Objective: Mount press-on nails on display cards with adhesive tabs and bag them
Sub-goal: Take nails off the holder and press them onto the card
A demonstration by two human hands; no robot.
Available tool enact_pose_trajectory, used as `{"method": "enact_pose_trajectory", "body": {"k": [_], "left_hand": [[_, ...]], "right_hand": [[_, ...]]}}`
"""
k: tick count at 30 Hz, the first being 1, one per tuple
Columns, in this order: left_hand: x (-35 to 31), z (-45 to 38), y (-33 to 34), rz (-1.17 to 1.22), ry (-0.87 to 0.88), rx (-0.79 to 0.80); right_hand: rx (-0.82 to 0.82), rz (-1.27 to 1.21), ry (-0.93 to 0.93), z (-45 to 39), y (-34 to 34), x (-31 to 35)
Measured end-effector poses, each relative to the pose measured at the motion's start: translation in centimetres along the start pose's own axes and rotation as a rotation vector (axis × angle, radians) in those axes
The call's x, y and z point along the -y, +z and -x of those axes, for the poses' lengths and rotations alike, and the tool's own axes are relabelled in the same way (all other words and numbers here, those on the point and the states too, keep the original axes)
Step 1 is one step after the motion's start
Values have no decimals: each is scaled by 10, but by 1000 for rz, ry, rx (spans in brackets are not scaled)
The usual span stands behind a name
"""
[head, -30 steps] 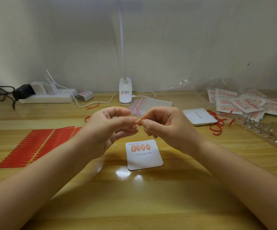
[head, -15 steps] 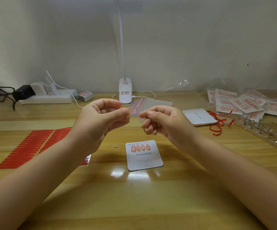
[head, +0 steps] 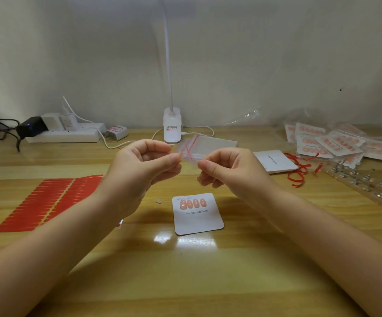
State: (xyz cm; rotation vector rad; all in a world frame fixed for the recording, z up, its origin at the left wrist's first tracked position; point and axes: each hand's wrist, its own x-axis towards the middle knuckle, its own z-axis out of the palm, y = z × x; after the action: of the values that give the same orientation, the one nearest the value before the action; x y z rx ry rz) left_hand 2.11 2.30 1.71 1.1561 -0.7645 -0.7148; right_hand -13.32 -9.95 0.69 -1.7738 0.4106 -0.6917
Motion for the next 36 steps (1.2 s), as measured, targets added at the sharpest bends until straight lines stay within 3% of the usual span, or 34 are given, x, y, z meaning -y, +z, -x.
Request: {"method": "enact_pose_trajectory", "body": {"k": [9,16,29,36], "left_hand": [[5,1,0,-62,9,-11],[13,3,0,-323,-19,53],[23,5,1,-384,-48,16],[22,10,5,-368,-23,5]], "right_hand": [[-19,-21,48,-1,-6,0],[-80,-18,77,-3,-13,-3],[-89,284,-32,-3,-24,-5],[36,304,-11,-6,-31,1]]}}
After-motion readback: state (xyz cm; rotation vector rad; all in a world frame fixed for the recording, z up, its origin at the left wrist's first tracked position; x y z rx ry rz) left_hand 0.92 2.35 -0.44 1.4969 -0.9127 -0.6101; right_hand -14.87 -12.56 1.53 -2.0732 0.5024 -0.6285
